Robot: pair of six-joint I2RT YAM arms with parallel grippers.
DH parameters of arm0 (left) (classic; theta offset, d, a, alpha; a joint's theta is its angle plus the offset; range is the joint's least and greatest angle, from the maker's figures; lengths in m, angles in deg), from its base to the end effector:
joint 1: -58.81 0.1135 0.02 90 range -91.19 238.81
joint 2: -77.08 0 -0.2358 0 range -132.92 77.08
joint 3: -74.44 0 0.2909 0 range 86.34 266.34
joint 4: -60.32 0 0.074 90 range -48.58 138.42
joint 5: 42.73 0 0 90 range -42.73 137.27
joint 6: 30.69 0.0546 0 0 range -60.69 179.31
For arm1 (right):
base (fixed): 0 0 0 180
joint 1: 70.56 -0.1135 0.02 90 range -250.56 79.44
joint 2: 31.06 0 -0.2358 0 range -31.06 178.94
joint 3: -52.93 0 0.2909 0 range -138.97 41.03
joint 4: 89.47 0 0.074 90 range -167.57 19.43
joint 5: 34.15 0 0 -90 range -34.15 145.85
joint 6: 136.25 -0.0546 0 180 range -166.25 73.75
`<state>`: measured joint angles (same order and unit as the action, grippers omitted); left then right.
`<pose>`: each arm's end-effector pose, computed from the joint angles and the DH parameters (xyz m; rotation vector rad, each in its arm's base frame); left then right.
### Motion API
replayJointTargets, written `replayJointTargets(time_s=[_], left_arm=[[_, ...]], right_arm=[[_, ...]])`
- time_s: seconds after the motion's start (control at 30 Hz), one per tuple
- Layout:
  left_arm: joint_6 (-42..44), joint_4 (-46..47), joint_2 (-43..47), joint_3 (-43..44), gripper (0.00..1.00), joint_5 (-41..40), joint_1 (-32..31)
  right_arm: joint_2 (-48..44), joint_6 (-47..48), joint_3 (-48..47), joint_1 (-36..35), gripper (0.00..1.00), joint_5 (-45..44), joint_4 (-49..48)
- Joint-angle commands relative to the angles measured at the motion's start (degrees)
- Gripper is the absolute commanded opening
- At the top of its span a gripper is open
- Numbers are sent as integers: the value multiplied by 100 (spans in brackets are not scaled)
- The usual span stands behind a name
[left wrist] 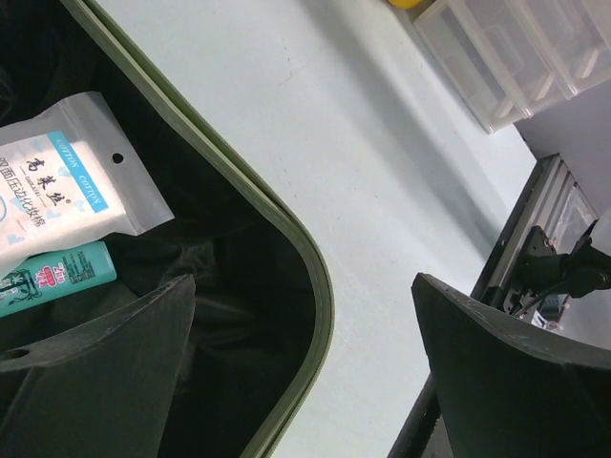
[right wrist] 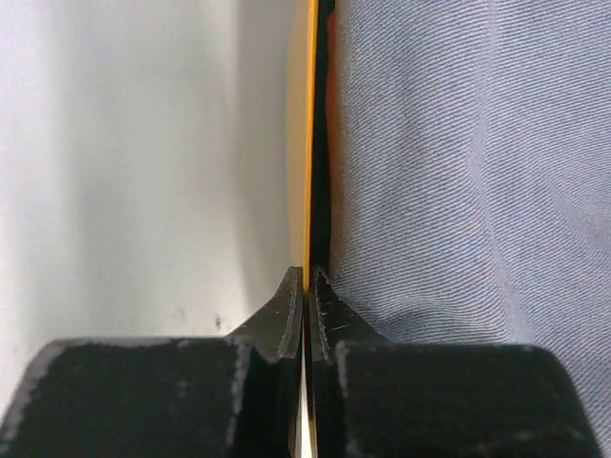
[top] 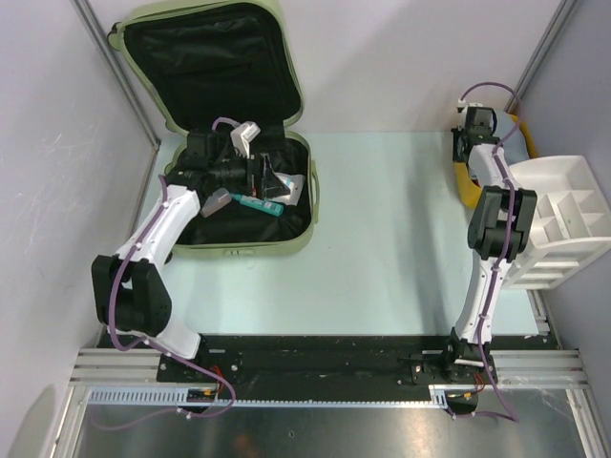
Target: Open, take out, and arrange the luggage
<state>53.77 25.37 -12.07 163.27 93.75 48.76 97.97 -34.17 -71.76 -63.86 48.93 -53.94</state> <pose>0.3855 -0.1085 0.2832 0.5471 2.0728 -1.0373 0.5524 -0.0715 0.1925 -0.0426 2.2791 -0.3098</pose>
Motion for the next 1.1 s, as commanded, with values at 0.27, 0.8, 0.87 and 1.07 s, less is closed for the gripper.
replayJointTargets(time_s=[0.27,0.8,0.87,1.07], left_arm=[[237,72,310,51,100,89,55],[527,72,722,-125,100,485,55],[536,72,793,-213,100,450,55],[536,81,978,-424,100,432,46]], right_arm=[[-579,58,-587,86,68,120,-238],[-3682,154,292,524,80,1297,3214],[-4015,347,687,752,77,1377,3462],[-4334,840,1646,930,71,1307,3420]])
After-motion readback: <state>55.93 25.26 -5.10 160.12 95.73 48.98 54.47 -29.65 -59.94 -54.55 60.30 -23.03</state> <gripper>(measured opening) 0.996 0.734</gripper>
